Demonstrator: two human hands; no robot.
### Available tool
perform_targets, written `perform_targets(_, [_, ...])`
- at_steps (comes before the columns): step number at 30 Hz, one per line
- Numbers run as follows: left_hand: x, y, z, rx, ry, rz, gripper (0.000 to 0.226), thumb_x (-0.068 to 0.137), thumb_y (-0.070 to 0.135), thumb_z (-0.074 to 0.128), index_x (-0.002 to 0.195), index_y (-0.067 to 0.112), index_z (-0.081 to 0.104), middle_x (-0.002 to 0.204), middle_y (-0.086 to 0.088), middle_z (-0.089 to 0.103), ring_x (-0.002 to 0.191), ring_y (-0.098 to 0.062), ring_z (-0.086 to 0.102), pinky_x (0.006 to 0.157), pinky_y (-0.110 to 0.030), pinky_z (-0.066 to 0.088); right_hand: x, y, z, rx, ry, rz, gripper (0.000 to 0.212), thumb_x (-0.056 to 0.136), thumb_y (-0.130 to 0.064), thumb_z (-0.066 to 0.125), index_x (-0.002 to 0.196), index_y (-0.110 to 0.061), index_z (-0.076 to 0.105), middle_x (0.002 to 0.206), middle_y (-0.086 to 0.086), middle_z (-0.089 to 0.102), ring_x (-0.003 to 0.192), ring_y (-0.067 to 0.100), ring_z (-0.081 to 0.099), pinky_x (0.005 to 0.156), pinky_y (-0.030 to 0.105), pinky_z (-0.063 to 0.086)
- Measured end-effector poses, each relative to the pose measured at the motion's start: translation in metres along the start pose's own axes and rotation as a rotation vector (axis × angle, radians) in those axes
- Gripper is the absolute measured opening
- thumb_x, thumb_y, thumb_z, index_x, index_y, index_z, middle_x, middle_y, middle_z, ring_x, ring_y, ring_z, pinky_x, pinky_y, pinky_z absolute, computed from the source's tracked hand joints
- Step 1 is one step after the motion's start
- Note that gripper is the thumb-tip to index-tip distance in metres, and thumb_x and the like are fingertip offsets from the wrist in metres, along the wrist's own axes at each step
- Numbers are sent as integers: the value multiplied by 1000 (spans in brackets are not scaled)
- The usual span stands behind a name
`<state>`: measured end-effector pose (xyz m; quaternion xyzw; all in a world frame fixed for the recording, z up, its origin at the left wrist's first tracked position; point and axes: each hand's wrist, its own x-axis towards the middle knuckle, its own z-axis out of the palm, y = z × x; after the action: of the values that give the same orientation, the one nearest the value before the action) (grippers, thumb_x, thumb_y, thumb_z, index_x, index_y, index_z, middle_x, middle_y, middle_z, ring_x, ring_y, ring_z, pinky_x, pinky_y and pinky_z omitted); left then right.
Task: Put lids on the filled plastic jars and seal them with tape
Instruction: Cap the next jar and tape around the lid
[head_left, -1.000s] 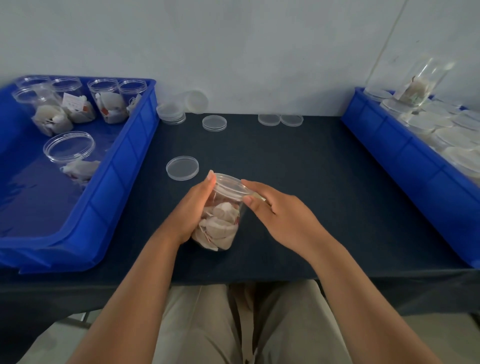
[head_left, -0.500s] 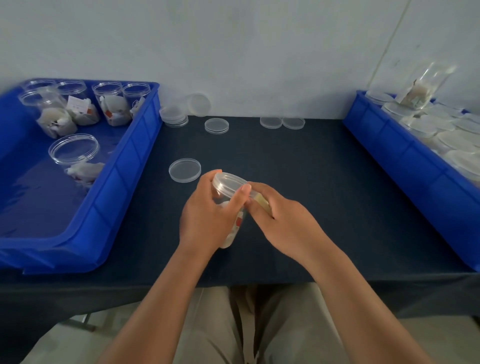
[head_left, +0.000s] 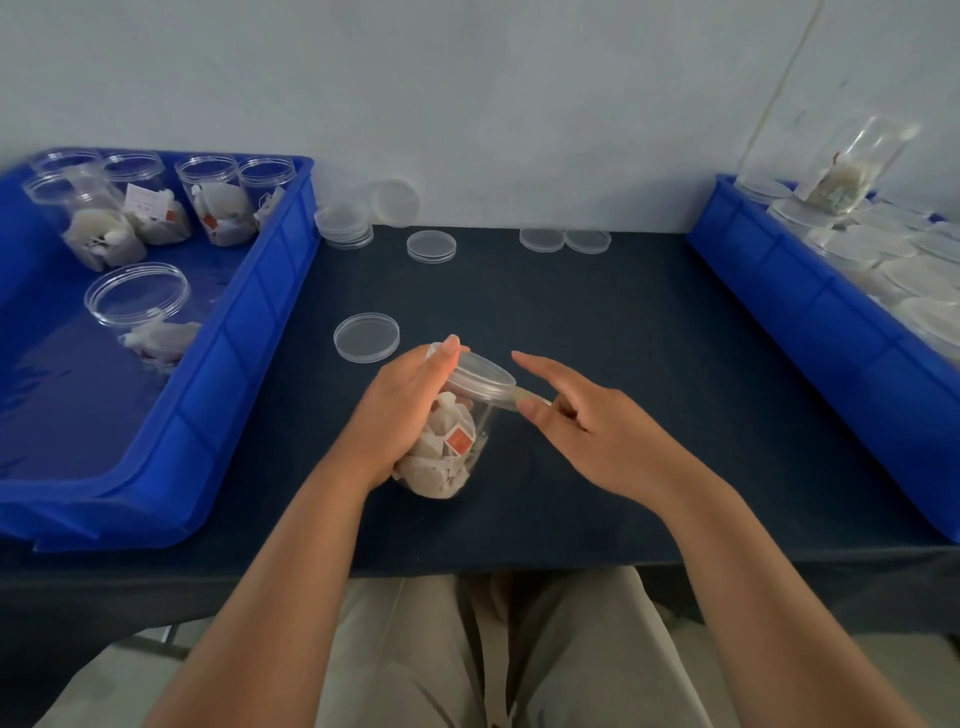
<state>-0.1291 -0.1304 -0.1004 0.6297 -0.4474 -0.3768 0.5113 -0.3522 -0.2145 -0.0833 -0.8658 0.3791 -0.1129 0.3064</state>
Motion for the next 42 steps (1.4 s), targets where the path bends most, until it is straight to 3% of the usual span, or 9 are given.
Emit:
perform_targets(7, [-4, -5, -4, -143, -149, -110, 77, 84, 89, 44, 110, 26, 80, 111, -10, 79, 107, -26, 76, 83, -30, 62, 1, -15, 9, -37, 27, -7, 58, 94, -81, 23, 150, -66, 30, 84, -30, 60, 76, -10, 58, 64, 20, 41])
perform_targets(9, [-3, -6, -1, -45, -38, -61, 83, 85, 89, 42, 107, 17, 77, 103, -10, 78, 101, -26, 76, 87, -35, 62, -2, -15, 13, -58, 67, -2, 54, 100, -74, 27, 152, -60, 34, 75, -29, 60, 75, -15, 57, 58, 18, 38])
perform_targets(12, [-10, -3, 3, 137, 284, 111, 48, 91, 77, 46, 92, 37, 72, 92, 18, 75, 85, 1, 72, 66, -12, 51, -8, -19, 17, -98, 125, 10, 53, 103, -70, 29, 154, -55, 38, 77, -30, 63, 74, -12, 59, 52, 15, 35])
perform_targets(17, [-31, 5, 30, 396, 352, 60, 68, 77, 101, 28, 109, 47, 55, 86, 27, 65, 81, 10, 62, 68, -22, 47, -19, -34, 24, -149, 198, 21, 53, 106, -65, 29, 154, -48, 42, 105, -14, 74, 89, 7, 68, 74, 30, 58])
perform_targets(21, [-34, 5, 39, 412, 391, 99, 67, 60, 108, 37, 109, 63, 39, 95, 34, 62, 89, 14, 60, 66, -20, 45, -18, -36, 28, -174, 192, 15, 50, 106, -63, 30, 151, -48, 41, 76, -12, 66, 64, 7, 64, 52, 25, 51])
perform_targets(24, [-27, 4, 32, 418, 393, 65, 75, 62, 108, 35, 111, 53, 49, 94, 30, 66, 88, 8, 64, 73, -28, 54, -15, -28, 23, -75, 128, 27, 59, 101, -74, 31, 154, -50, 29, 79, -9, 69, 69, 8, 68, 64, 35, 61])
perform_targets(32, [-13, 5, 4, 228, 224, 60, 41, 86, 84, 45, 95, 51, 66, 91, 24, 72, 85, 7, 67, 70, -25, 45, -9, -9, 14, 50, 20, -30, 56, 101, -69, 35, 154, -55, 24, 71, -10, 60, 61, 4, 58, 53, 21, 44])
perform_targets(38, [-10, -6, -6, 68, 28, 102, 53, 94, 79, 39, 106, 40, 74, 104, 3, 76, 99, -15, 73, 90, -39, 58, 2, -5, 6, 47, -31, -51, 59, 91, -81, 33, 149, -68, 25, 85, -10, 66, 82, 3, 65, 66, 20, 50])
perform_targets(42, [-7, -7, -14, -24, -119, 46, 47, 91, 75, 41, 105, 48, 77, 111, 10, 78, 105, -5, 72, 83, -17, 56, 5, -11, 10, 22, -62, -62, 61, 87, -87, 29, 146, -73, 23, 84, -14, 64, 85, -4, 62, 68, 21, 49])
